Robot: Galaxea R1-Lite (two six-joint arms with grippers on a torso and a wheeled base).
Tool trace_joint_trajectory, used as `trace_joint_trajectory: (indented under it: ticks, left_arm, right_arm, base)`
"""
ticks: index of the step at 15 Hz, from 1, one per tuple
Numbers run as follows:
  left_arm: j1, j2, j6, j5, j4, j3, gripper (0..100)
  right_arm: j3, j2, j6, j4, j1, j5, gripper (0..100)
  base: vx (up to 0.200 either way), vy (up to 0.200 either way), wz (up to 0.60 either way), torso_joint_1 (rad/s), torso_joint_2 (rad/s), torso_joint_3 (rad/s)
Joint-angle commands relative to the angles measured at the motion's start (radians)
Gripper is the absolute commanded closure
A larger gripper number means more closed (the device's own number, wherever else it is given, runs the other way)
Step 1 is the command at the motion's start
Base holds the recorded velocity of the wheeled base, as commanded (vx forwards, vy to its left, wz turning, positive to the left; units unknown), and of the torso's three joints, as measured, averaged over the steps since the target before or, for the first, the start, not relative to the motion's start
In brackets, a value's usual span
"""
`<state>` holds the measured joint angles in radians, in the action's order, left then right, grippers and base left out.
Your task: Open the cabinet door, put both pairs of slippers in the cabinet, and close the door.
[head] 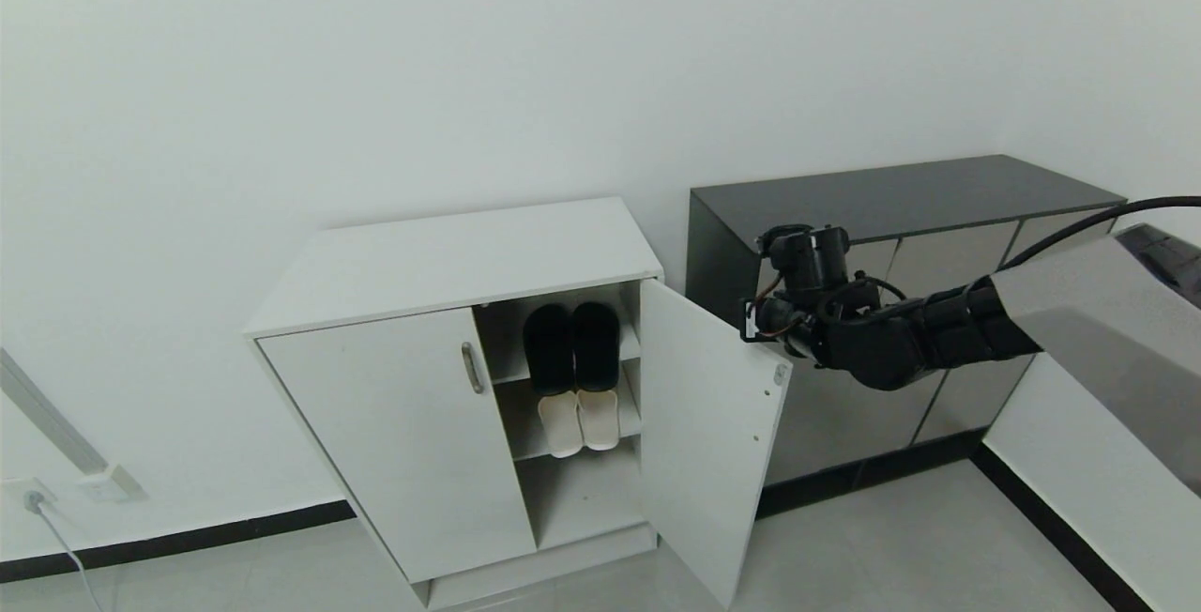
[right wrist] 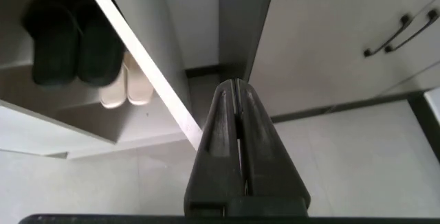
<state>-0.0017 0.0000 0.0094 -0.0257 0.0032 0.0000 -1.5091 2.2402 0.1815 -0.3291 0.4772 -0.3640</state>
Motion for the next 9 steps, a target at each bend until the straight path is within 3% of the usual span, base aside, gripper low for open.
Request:
trace_joint_trajectory:
  ticks: [1, 9]
  left_arm:
    - [0.000, 0.000, 0.000, 0.000, 0.000, 0.000, 100]
    - [0.000, 0.000, 0.000, 0.000, 0.000, 0.000, 100]
  right_arm:
    - [0.001, 0.030, 0.001, -0.001, 0.000, 0.000, 100]
    - [0.046, 0.022, 0.000, -0.001, 0.058, -0.003, 100]
  base:
    - [0.000, 0.000, 0.00, 0.000, 0.00, 0.000]
    - [0.000, 0.000, 0.00, 0.000, 0.00, 0.000]
